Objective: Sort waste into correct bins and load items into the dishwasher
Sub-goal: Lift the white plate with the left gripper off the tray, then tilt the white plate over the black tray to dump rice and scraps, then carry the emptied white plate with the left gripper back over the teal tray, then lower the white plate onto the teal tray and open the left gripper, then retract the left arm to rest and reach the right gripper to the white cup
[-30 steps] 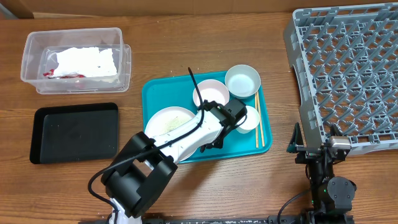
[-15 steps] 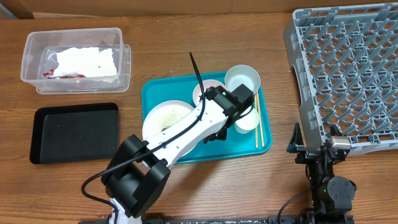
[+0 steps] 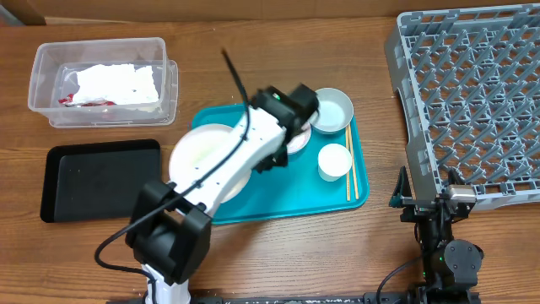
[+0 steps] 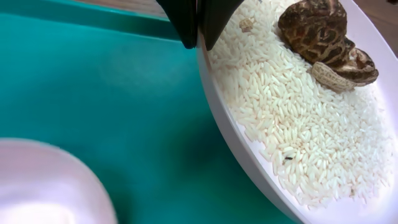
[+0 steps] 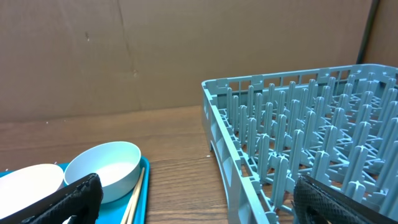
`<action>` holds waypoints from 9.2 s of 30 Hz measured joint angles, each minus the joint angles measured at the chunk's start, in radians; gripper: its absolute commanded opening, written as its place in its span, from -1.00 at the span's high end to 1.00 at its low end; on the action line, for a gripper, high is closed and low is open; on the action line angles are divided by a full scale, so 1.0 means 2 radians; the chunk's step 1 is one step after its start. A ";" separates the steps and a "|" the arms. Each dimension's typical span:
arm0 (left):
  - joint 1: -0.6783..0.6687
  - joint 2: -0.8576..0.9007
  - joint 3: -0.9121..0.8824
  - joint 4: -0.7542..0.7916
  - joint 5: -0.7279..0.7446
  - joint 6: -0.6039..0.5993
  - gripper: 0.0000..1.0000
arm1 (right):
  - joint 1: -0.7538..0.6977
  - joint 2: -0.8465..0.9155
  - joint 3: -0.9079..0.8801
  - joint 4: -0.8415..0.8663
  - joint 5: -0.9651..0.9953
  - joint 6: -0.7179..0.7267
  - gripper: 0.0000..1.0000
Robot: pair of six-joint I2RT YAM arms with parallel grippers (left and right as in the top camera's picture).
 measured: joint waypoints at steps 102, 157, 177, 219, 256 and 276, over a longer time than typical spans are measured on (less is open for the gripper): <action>0.746 -0.014 -0.048 -0.120 0.788 0.514 0.92 | 0.000 0.000 0.000 0.000 0.000 0.000 -1.00; -0.082 0.007 -0.127 0.183 0.087 0.026 0.79 | 0.000 0.000 0.000 0.000 0.000 0.000 -1.00; -0.076 0.008 0.166 -0.052 0.043 0.023 -1.00 | 0.000 0.000 0.000 0.000 0.000 0.000 -1.00; 0.382 0.008 0.287 -0.137 -0.019 0.064 -1.00 | 0.000 0.000 0.000 0.105 -0.124 0.066 -1.00; 0.382 0.008 0.287 -0.138 -0.016 0.066 -1.00 | 0.019 0.475 0.732 -0.584 -0.293 0.154 -0.99; 0.382 0.008 0.287 -0.138 -0.016 0.066 -1.00 | 0.260 0.808 0.790 -0.666 -0.115 0.097 -1.00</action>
